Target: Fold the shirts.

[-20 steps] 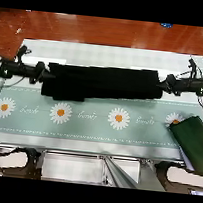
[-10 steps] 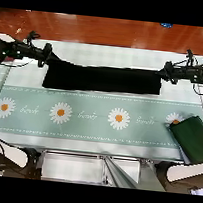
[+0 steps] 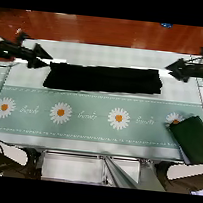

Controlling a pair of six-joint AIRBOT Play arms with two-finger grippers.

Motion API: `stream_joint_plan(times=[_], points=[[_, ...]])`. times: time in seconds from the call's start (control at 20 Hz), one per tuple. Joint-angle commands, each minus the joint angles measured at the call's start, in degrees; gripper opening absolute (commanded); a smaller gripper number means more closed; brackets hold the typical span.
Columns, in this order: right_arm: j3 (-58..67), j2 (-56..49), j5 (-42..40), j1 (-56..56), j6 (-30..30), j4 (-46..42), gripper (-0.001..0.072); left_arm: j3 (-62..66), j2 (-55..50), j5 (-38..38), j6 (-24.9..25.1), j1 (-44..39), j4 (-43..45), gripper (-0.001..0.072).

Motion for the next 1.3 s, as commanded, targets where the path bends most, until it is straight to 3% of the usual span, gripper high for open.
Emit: stream_joint_plan(times=[0.0,0.1,0.3,0.4,0.9,0.95,1.05,1.1,1.2,1.25], points=[[-0.33,6.01,3.8,-7.96,4.17,-11.54,0.0415,-3.34,11.23,-1.7,5.03,4.63,2.36,0.0506],[-4.85,7.54,3.02,-10.6,4.35,-12.81,0.0415,-14.97,22.62,2.51,9.25,2.25,3.96,0.0506],[-12.44,4.68,-1.97,-9.18,2.27,-5.73,0.0415,-43.82,43.87,29.27,11.39,-8.72,3.93,0.0506],[-11.93,0.98,-1.53,-6.82,0.28,-0.15,0.0415,-51.28,48.57,37.05,11.37,-13.94,3.93,0.0506],[-1.77,-13.14,3.39,5.79,2.01,3.3,0.0418,-52.17,48.46,37.38,11.1,-17.77,1.95,0.0506],[-1.29,-13.11,2.75,7.3,1.97,3.15,0.037,-52.19,48.46,37.38,11.08,-17.77,1.66,0.0506],[1.46,-12.96,3.61,9.29,1.51,3.13,0.0028,-52.17,48.46,36.94,11.1,-17.75,0.61,0.0506],[2.95,-12.02,4.22,9.79,1.42,2.75,0.0025,-52.04,48.46,35.58,11.1,-17.75,0.37,0.0462],[3.56,-8.11,4.63,9.73,2.38,0.26,0.0025,-51.25,48.41,31.93,11.41,-17.77,0.39,0.0028],[3.56,-5.14,5.7,9.7,3.15,-3.89,0.0025,-50.62,48.41,30.84,11.34,-17.99,0.37,0.0024]])
